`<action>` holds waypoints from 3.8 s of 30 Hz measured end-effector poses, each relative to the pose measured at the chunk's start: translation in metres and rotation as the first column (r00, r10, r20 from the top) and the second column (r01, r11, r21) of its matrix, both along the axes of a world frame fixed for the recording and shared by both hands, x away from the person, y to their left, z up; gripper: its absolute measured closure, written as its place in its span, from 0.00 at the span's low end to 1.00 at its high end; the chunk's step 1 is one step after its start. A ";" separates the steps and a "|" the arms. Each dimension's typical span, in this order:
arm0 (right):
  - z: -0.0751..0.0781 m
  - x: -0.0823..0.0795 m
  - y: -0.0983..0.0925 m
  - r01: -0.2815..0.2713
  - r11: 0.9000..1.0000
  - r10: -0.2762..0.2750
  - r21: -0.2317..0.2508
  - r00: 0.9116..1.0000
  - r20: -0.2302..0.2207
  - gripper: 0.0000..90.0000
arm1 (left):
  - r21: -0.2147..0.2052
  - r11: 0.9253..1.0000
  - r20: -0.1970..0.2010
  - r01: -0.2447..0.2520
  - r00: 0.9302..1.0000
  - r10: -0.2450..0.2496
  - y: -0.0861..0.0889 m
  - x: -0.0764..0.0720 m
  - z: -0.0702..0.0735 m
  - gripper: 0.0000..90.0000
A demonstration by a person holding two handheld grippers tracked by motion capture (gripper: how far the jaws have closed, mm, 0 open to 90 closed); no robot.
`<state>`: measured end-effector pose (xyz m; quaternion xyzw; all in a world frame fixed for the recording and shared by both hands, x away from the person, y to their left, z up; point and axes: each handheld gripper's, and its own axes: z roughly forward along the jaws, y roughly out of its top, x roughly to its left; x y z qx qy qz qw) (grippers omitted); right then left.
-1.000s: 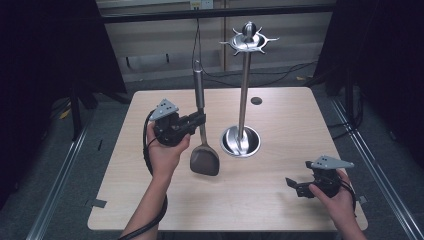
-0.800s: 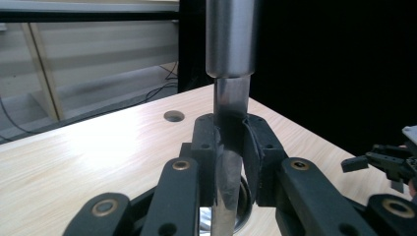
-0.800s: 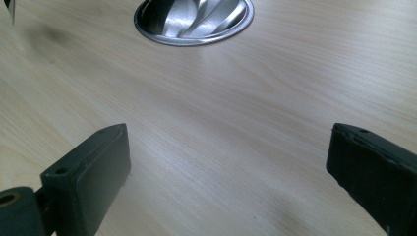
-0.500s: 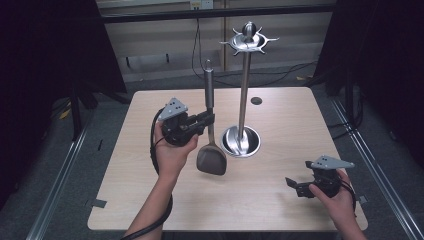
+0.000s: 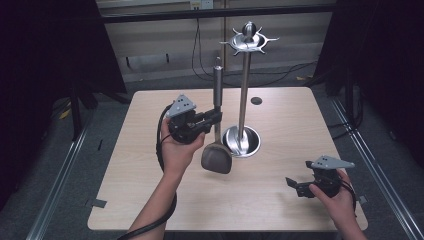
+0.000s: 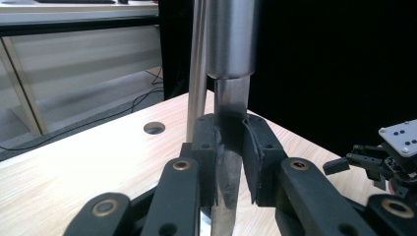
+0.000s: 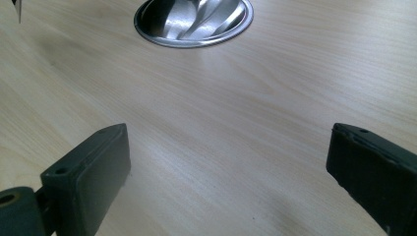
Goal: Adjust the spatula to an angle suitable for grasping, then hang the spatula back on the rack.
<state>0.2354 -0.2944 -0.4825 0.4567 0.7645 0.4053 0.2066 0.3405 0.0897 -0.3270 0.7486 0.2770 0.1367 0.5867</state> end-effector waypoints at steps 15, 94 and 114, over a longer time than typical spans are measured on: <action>0.001 0.000 0.000 0.001 1.000 -0.001 0.007 1.000 -0.002 0.03 | 0.009 1.000 0.023 0.014 1.000 -0.014 -0.015 0.003 0.005 0.86; 0.002 0.002 0.000 -0.005 1.000 0.005 0.028 1.000 0.002 0.03 | -0.095 0.994 0.021 0.049 0.999 -0.048 -0.034 0.037 -0.014 0.82; 0.002 0.001 -0.001 -0.002 1.000 0.002 0.030 1.000 0.001 0.03 | -0.111 0.993 0.025 0.045 0.999 -0.042 -0.033 0.038 -0.019 0.68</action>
